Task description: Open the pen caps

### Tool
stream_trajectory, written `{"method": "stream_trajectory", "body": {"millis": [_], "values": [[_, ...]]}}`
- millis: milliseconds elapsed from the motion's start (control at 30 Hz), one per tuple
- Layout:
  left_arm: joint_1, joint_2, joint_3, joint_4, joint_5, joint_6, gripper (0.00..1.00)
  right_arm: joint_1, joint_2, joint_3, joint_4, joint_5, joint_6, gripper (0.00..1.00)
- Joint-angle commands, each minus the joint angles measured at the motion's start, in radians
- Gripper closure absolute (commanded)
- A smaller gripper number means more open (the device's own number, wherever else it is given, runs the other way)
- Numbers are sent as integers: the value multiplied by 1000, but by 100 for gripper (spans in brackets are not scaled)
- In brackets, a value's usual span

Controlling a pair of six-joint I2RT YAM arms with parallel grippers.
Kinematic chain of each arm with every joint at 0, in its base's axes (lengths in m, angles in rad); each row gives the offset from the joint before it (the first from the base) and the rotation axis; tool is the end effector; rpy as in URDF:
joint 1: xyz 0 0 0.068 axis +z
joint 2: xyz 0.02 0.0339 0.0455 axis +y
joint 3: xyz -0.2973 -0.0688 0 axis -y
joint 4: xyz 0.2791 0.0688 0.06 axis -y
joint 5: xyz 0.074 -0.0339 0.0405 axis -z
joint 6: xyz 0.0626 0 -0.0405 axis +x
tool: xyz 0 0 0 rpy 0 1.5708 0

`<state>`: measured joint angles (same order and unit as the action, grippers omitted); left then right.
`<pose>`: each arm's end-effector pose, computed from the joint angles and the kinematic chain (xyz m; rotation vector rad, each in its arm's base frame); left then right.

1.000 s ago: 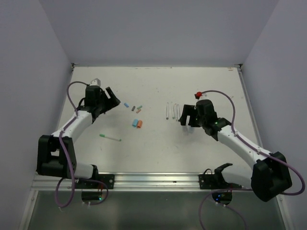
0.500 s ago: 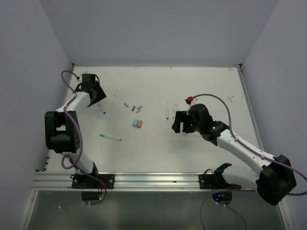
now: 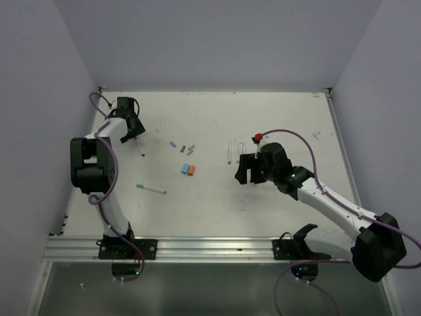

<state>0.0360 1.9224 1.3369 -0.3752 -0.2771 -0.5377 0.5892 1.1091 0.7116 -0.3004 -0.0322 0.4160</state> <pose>0.4641 0.0339 0.1784 -0.8067 2.3497 0.1413 0.2257 0.1533 0.2392 -0.2192 2.3219 0.5569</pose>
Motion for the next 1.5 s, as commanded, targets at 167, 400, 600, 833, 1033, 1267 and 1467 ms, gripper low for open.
{"method": "stream_trajectory", "body": {"millis": [167,400,600,833,1033,1267,1467], "values": [[12,75,79,25,-40,2,41,4,-11,-9,24,-31,-28,20],[12,138,111,9,-59,15,46,3,-15,-15,26,-29,-29,21],[12,153,111,-1,-105,34,50,4,-3,-18,29,-31,-28,21],[12,170,93,7,-117,54,83,4,-15,-8,6,-20,-28,21],[8,69,19,74,-45,45,100,6,-20,15,-78,67,-42,21],[-10,-274,-172,194,149,-1,100,32,-46,86,-181,146,-45,19],[-110,-529,-333,308,317,-28,100,181,35,216,-246,247,-17,16]]}}
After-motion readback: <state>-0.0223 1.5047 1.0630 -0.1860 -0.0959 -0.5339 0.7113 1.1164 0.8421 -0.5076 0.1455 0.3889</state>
